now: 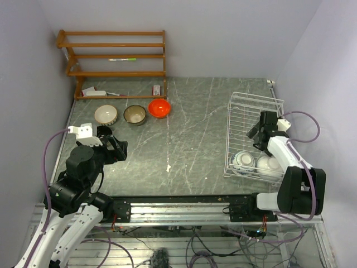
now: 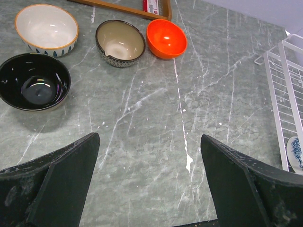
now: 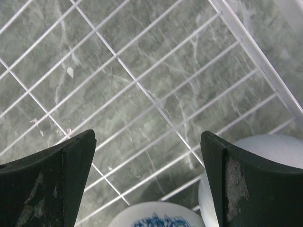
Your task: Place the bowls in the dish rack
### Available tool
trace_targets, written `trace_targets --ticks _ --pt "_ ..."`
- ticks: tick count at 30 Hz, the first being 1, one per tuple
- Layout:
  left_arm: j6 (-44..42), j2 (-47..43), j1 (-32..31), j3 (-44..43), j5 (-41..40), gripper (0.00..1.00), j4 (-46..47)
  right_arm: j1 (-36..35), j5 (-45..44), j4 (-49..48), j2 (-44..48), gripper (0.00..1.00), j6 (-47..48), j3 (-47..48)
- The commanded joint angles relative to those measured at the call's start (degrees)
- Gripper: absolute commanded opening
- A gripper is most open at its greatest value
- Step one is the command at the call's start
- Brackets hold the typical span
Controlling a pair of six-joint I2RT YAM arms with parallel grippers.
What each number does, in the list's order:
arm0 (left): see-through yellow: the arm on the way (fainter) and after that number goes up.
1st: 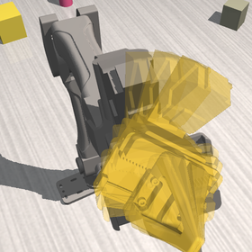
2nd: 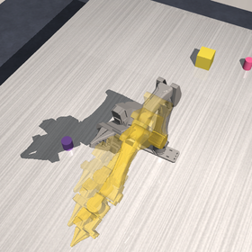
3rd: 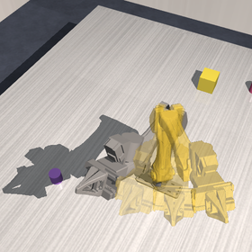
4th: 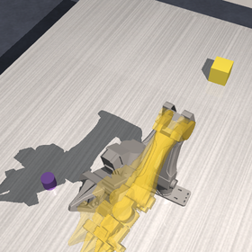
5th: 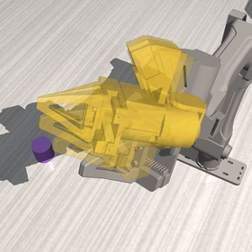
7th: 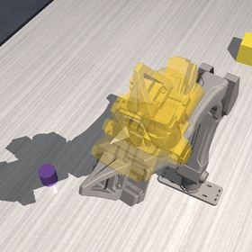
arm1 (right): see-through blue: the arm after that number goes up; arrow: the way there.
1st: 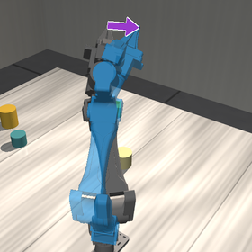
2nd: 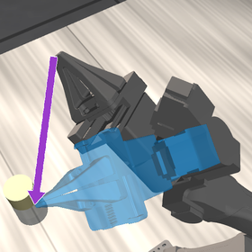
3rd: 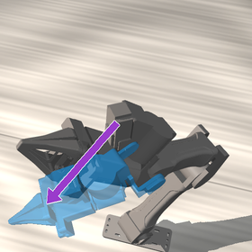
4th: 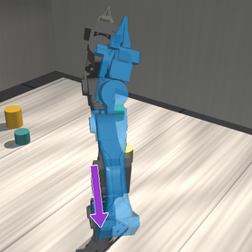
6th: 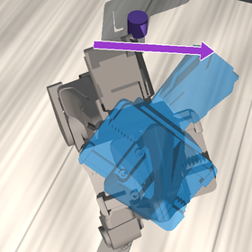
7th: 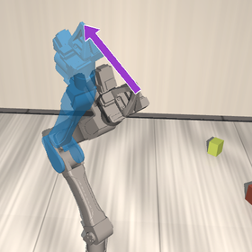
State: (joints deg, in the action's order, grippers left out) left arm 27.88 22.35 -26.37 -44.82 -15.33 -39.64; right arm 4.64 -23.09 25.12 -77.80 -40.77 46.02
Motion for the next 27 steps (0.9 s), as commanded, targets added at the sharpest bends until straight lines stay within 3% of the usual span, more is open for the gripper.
trace_targets --ticks 1,7,15,22,27 --pt "-0.29 -0.34 -0.35 -0.71 0.05 0.99 1.67 -0.07 0.06 2.86 5.95 0.92 -1.18 -1.98" --pt "-0.27 -0.45 -0.34 -0.71 0.0 0.99 1.59 -0.07 0.49 4.96 12.16 0.92 0.41 -1.26" --pt "-0.1 -0.22 -0.35 -0.78 -0.71 0.99 1.39 -1.06 9.77 0.9 18.61 0.92 7.35 2.49" --pt "0.85 1.75 -0.32 -0.5 -2.47 0.99 1.77 -8.55 12.41 2.4 16.11 0.91 9.0 10.85" --pt "3.72 10.09 -0.35 -2.22 -7.91 0.99 2.65 -11.86 15.79 1.16 14.98 0.91 8.98 14.36"
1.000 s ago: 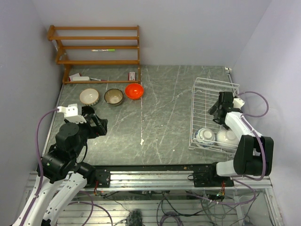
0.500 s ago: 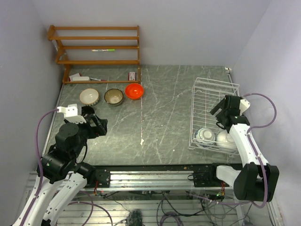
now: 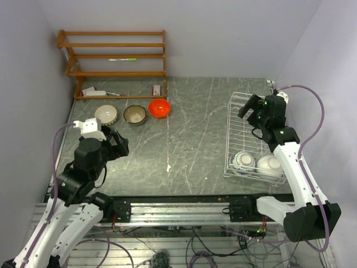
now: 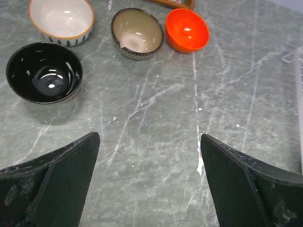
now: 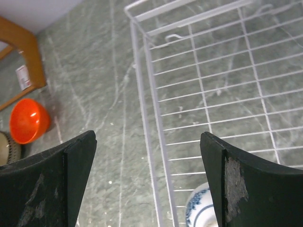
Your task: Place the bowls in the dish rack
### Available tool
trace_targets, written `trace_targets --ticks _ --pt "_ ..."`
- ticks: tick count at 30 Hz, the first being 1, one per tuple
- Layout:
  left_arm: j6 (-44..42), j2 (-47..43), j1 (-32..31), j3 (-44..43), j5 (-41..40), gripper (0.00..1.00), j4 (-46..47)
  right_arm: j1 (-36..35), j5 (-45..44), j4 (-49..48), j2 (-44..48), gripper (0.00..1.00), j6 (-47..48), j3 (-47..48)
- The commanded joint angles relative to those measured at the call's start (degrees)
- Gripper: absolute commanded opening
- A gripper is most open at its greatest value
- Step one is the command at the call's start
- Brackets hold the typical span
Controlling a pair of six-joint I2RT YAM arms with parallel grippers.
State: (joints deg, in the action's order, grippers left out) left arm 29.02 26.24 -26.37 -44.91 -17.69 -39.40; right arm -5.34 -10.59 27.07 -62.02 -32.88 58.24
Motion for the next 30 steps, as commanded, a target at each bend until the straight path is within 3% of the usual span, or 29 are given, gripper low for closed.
trace_targets --ticks 1,5,12,15,24,30 --pt "2.84 8.46 -0.35 -2.57 -6.88 0.99 3.72 -2.27 4.15 -1.19 -1.05 0.91 1.07 2.43" --pt "4.65 20.38 -0.27 -6.12 -15.96 0.99 6.88 -3.19 9.05 -2.12 -2.04 0.9 1.22 2.87" --pt "6.91 37.57 1.44 -7.44 -28.0 0.86 14.68 -3.7 15.67 -4.53 -0.48 0.9 1.99 -1.78" --pt "6.08 43.16 4.13 -6.83 -27.86 0.76 19.17 -3.72 16.2 -4.47 -0.04 0.9 3.48 -3.22" --pt "-1.0 54.36 11.16 -4.96 -21.8 0.75 31.55 -6.14 15.77 -5.19 0.62 0.91 6.0 -6.67" --pt "-2.9 58.13 14.74 -3.72 -15.55 0.66 34.44 -7.2 14.92 -5.54 1.2 0.91 5.7 -8.4"
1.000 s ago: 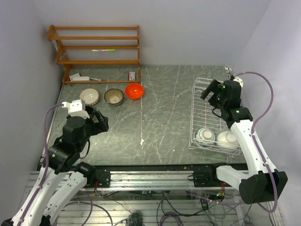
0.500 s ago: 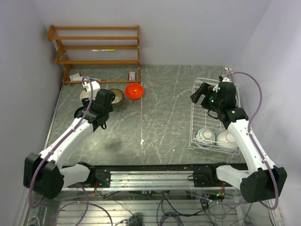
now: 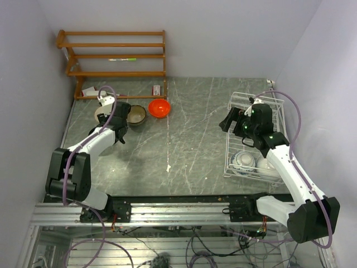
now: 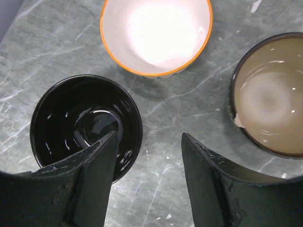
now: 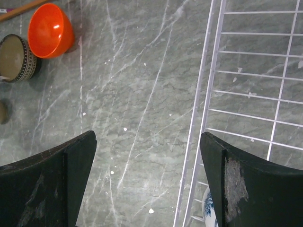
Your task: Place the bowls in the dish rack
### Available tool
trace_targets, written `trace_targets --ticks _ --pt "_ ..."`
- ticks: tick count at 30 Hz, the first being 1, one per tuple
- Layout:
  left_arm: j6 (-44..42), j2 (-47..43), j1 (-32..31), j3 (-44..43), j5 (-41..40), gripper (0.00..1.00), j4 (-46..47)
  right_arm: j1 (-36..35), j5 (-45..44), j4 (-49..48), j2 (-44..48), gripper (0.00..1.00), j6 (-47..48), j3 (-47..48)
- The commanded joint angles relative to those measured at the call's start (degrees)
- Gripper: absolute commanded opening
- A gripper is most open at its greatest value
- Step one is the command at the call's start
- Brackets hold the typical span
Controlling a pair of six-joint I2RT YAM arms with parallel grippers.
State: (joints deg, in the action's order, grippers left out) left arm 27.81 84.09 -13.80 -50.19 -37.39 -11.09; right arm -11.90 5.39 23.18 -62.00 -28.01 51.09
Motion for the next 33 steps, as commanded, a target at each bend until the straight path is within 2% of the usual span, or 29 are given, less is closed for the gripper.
trace_targets --ticks 1,14,20,28,33 --pt "-1.5 0.19 2.99 2.12 5.22 0.65 6.42 -0.63 -1.14 -1.71 1.18 0.91 0.85 -1.48" --pt "1.29 1.05 5.19 5.24 9.15 0.53 4.18 -0.63 -2.46 -1.21 -0.6 0.91 1.66 -2.62" --pt "3.23 2.24 5.19 4.66 10.48 0.43 1.66 -0.6 -3.54 -0.62 -0.52 0.91 2.26 -2.58" --pt "4.06 -0.8 5.19 6.96 10.59 0.37 0.36 -0.69 -3.77 0.1 -0.68 0.91 2.77 -1.79" --pt "4.29 -0.28 5.19 6.47 9.44 0.39 -1.49 -0.75 -3.5 0.14 -0.52 0.91 2.78 -2.02"
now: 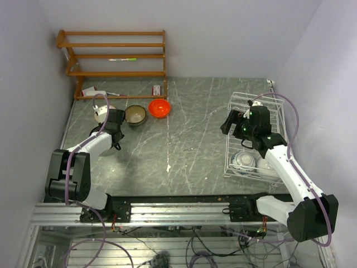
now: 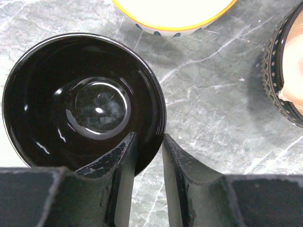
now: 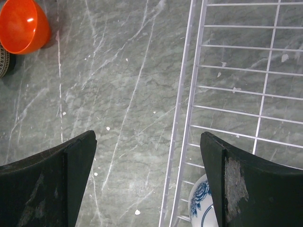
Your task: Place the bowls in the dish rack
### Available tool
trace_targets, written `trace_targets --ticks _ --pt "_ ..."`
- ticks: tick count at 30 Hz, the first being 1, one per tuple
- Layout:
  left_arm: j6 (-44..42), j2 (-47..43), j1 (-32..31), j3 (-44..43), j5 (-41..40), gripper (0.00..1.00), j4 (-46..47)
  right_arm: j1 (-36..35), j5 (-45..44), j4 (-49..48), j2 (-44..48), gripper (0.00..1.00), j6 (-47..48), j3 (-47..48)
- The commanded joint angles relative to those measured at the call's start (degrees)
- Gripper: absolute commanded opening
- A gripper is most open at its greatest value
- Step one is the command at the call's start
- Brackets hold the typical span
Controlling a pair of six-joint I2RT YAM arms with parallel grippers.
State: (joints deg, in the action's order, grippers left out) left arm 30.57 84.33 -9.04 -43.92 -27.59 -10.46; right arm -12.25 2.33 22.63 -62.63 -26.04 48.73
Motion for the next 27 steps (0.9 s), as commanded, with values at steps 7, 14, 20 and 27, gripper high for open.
trace_targets --ticks 7,14,20,27 --pt "1.89 0.4 0.42 -0.93 -2.89 0.53 -3.85 -0.4 -0.92 1.27 1.12 0.91 1.05 -0.1" --pt "1.07 1.05 0.42 -1.35 -3.16 0.16 -4.16 -0.39 -1.16 1.53 1.75 0.91 0.92 -0.52" --pt "0.28 0.29 0.42 -0.75 -2.37 0.07 -3.2 -0.37 -1.58 1.87 2.23 0.91 0.69 -0.8" --pt "-0.34 -3.09 -0.08 1.22 6.23 0.07 1.4 -0.34 -2.44 1.85 2.41 0.91 0.69 -1.34"
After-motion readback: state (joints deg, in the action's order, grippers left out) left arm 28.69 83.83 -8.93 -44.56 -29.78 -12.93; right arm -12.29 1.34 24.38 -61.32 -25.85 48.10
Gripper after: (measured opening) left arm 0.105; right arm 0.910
